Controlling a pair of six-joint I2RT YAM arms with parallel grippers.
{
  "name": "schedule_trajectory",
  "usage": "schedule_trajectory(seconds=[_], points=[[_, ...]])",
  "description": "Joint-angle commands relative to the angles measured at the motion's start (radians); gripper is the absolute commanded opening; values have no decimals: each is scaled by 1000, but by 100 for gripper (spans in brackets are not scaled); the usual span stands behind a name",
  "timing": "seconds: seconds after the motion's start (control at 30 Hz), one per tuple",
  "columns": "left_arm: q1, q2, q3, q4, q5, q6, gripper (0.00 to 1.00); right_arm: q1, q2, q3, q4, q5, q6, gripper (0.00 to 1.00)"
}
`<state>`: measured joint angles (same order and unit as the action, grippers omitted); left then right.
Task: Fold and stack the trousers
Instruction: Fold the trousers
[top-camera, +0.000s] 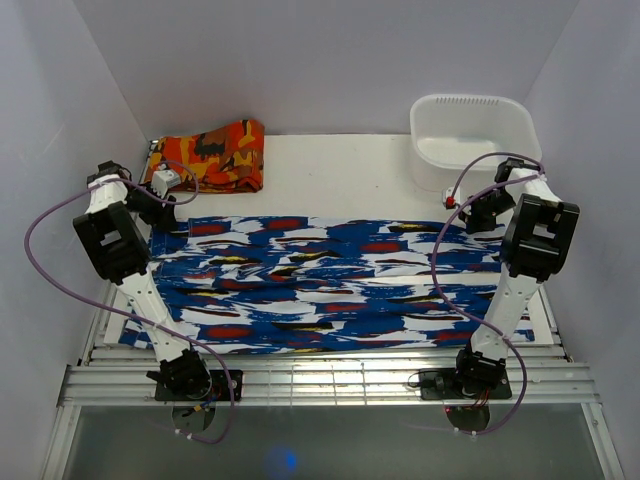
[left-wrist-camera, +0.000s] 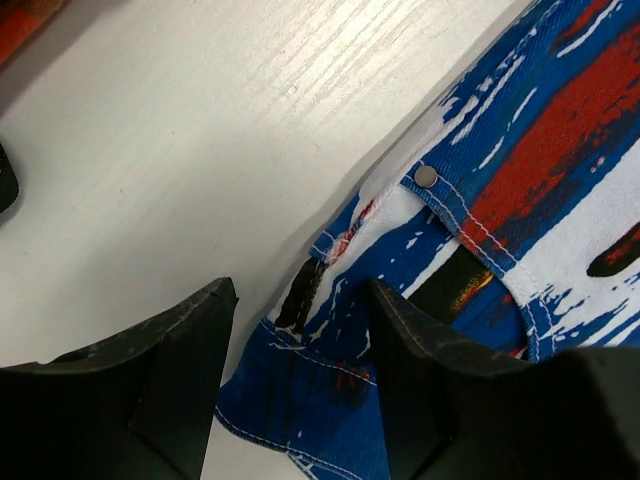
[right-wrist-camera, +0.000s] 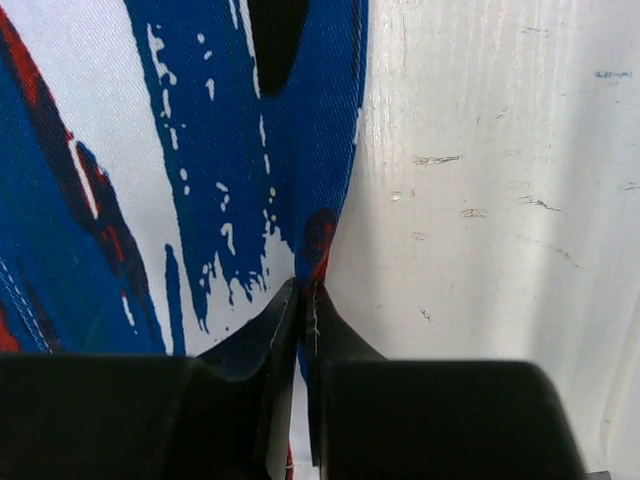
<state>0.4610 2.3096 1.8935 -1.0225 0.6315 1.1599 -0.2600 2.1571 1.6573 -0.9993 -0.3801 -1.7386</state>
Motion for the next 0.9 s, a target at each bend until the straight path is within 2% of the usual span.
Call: schedule_trajectory(seconds=[0.0, 0.17, 0.23, 0.27, 0.37, 0.4, 0.53, 0.73, 0.87], points=[[-1, -32, -2, -20, -15, 49, 66, -12, -3, -44, -4, 64, -33, 8], [-1, -9, 0, -54, -30, 102, 67, -18, -89, -59, -2, 27, -21, 8], [-2, -13, -19, -57, -39, 119, 63, -18, -115, -63, 2, 17, -9, 8], [-1, -13, -27, -57, -42, 126, 51, -18, -123, -65, 8, 14, 0, 8], [-1, -21, -16, -57, -36, 115, 32, -18, -146, -57, 24, -2, 36, 8], [1, -29, -5, -59, -27, 110, 23, -18, -154, -51, 24, -8, 50, 8], [1, -88, 38, -21, 25, 60, 0, -25, -189, 11, 25, -35, 120, 8], [19, -174, 75, 33, 76, -43, 0, -53, -266, 22, 16, -51, 128, 8], [60, -307, 41, 27, 155, -69, 0, -91, -385, -33, -4, -59, 80, 8]])
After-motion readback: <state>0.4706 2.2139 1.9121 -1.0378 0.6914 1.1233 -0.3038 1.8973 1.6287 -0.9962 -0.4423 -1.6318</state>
